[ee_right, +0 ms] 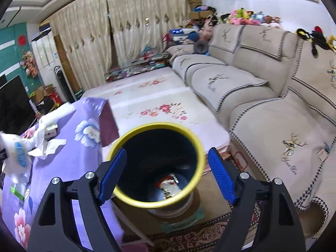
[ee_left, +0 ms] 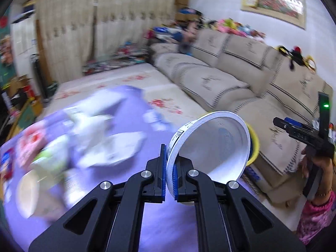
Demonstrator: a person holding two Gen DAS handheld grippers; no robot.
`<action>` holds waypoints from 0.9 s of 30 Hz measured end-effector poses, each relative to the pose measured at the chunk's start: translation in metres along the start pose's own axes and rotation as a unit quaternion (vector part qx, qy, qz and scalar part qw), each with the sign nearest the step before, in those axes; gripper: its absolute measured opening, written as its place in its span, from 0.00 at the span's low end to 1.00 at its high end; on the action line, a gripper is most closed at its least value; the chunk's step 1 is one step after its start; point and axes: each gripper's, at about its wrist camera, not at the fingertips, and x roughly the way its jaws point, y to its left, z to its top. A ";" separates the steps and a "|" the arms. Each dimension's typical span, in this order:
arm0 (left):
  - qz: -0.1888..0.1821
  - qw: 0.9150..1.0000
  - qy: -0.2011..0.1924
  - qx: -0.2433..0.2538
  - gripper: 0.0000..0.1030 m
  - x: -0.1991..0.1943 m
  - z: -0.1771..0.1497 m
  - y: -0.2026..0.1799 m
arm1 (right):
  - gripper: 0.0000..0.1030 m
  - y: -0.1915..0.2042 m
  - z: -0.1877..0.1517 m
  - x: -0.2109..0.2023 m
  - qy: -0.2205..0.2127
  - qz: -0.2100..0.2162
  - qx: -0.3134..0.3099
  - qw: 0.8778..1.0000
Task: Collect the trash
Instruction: 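Carry the paper bowl over the yellow bin and open the left gripper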
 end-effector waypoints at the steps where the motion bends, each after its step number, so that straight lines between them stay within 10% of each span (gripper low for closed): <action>1: -0.010 1.000 0.006 0.010 0.05 0.016 0.008 -0.014 | 0.73 -0.004 0.000 -0.001 -0.001 -0.002 0.002 1.000; 13: -0.043 0.995 0.081 0.049 0.07 0.170 0.051 -0.112 | 0.74 -0.057 -0.002 0.002 0.008 -0.026 0.029 0.999; 17: -0.039 0.994 0.093 0.048 0.41 0.195 0.054 -0.123 | 0.74 -0.062 -0.002 0.004 0.009 -0.023 0.036 0.999; 27: -0.066 0.997 0.037 0.003 0.65 0.096 0.047 -0.087 | 0.75 -0.048 -0.011 0.009 0.018 -0.002 0.032 0.999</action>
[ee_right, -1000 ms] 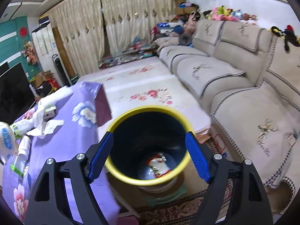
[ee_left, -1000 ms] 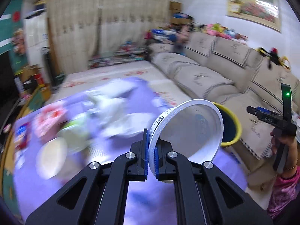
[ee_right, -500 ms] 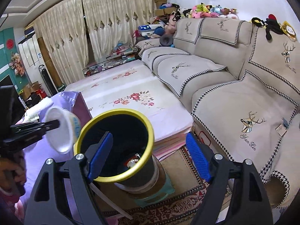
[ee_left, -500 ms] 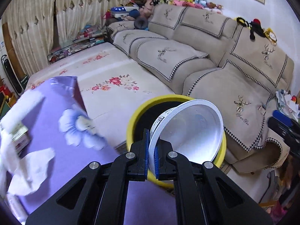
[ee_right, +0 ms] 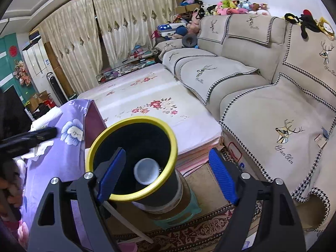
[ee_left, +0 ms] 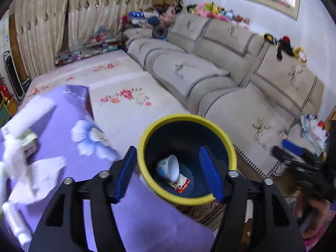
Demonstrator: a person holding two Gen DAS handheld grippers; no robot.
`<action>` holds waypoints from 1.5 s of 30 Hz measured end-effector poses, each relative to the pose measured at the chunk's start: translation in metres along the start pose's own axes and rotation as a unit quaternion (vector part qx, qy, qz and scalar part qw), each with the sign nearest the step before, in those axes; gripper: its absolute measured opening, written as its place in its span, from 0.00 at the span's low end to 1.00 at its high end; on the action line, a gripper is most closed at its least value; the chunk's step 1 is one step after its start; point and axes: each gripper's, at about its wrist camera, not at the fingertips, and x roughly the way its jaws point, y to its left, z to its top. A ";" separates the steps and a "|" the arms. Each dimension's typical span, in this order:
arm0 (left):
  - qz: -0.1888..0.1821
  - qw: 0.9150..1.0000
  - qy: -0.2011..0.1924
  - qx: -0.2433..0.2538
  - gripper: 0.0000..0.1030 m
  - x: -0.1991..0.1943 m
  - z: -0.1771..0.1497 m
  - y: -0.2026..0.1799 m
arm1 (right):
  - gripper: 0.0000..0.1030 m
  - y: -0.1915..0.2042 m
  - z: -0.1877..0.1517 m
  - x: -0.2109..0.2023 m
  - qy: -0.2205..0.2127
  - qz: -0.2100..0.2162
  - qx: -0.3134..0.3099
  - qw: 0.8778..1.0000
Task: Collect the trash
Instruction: 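Carry the paper bowl over the yellow bin and open the left gripper, then grasp the white pill bottle with the right gripper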
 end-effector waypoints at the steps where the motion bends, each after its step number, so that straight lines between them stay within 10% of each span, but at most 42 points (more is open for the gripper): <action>1: 0.000 1.000 -0.009 -0.002 0.67 -0.014 -0.004 0.003 | 0.75 0.004 -0.001 0.001 0.002 0.004 -0.002 1.000; 12: 0.115 0.985 -0.107 -0.067 0.86 -0.185 -0.081 0.096 | 0.75 0.108 -0.015 0.014 0.028 0.083 -0.073 0.993; 22: 0.249 0.946 -0.147 -0.146 0.86 -0.307 -0.174 0.188 | 0.75 0.266 -0.036 0.025 0.068 0.203 -0.172 0.962; 29: 0.260 0.940 -0.155 -0.156 0.86 -0.324 -0.200 0.211 | 0.75 0.358 -0.064 0.027 0.099 0.263 -0.215 0.935; 45: 0.234 0.944 -0.152 -0.173 0.86 -0.306 -0.212 0.219 | 0.66 0.412 -0.095 0.087 0.167 0.250 -0.206 0.931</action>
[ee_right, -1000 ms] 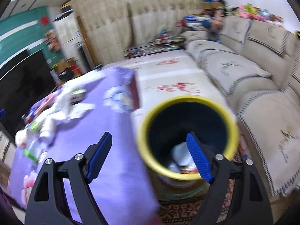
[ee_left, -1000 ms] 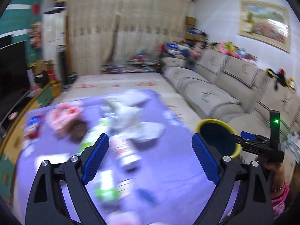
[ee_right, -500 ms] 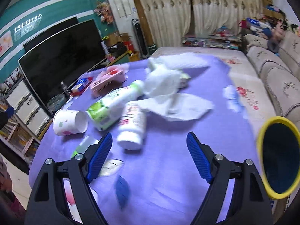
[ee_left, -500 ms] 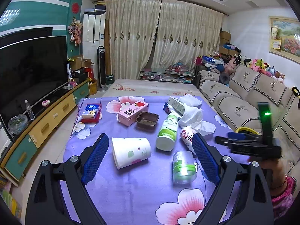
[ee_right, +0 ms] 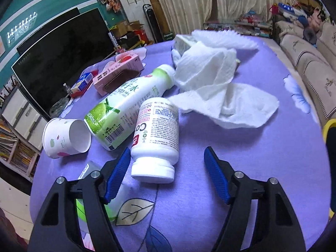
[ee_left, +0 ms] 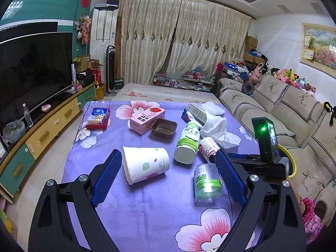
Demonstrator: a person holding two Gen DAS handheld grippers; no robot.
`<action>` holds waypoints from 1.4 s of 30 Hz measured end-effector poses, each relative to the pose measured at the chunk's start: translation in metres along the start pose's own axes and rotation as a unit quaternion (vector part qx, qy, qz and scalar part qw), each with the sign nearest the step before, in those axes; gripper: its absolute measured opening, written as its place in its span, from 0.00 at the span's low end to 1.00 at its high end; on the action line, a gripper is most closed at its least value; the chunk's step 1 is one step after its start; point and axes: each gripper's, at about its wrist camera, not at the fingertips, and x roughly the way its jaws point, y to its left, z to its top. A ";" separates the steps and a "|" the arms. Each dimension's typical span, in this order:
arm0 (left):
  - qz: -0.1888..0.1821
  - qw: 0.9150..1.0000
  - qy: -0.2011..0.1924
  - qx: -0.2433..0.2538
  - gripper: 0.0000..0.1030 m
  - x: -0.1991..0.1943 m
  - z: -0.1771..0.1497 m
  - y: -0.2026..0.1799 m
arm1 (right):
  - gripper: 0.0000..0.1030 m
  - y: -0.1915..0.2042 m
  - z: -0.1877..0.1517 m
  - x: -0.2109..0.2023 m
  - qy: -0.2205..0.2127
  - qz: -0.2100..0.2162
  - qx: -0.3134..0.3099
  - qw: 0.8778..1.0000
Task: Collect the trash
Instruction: 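Grasp the white pill bottle with the right gripper, then drop the pill bottle into the yellow bin while the left gripper grasps the clear cup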
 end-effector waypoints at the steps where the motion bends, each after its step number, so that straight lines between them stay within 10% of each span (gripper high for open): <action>1: -0.001 1.000 0.001 0.000 0.86 0.002 -0.001 -0.001 | 0.65 0.001 0.000 0.002 0.002 0.001 -0.001 1.000; 5: -0.003 1.000 0.003 -0.003 0.86 0.005 -0.002 -0.002 | 0.44 0.006 0.000 0.008 0.014 0.000 -0.014 1.000; 24: -0.026 0.999 0.009 0.019 0.86 0.013 -0.006 -0.023 | 0.44 -0.008 -0.013 -0.109 -0.082 -0.007 -0.044 0.996; 42: -0.044 0.994 0.083 0.050 0.86 0.078 -0.022 -0.079 | 0.44 -0.256 -0.064 -0.133 -0.048 -0.216 0.161 0.962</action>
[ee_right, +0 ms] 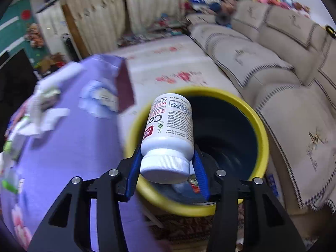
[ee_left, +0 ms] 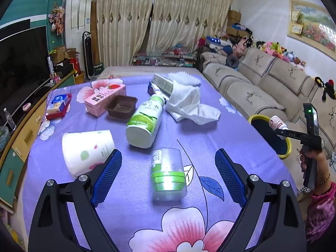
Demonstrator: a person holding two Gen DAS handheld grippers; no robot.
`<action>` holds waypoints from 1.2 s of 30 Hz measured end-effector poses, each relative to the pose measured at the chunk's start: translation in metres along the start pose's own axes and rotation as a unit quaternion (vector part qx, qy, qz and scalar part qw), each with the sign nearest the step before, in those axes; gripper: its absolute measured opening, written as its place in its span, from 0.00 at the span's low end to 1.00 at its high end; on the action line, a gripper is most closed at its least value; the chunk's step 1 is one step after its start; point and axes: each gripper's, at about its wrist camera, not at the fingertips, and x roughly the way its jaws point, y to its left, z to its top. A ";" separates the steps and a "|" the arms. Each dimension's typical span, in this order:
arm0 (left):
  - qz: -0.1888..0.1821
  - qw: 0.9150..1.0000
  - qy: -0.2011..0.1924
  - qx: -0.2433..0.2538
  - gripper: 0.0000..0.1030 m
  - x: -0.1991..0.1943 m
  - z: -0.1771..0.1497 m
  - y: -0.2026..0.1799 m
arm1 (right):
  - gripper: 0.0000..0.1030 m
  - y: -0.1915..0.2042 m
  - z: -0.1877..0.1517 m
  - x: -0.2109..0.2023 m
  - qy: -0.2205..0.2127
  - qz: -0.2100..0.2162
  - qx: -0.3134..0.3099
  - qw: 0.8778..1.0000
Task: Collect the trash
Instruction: 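Drop the pill bottle into the yellow bin while the left gripper grasps the clear cup, then carry the clear green-banded cup over the bin and open the left gripper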
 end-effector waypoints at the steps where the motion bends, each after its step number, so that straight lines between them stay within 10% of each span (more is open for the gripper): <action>1: 0.001 1.000 0.004 0.001 0.86 0.004 -0.001 -0.001 | 0.44 -0.008 0.000 0.009 0.008 -0.006 0.005 1.000; 19: 0.034 0.998 0.058 0.017 0.85 0.049 -0.009 -0.009 | 0.53 -0.024 -0.009 0.013 0.002 -0.008 0.029 1.000; 36: 0.040 0.993 0.106 0.023 0.49 0.084 -0.019 -0.010 | 0.53 -0.009 -0.009 -0.008 -0.011 0.013 0.015 1.000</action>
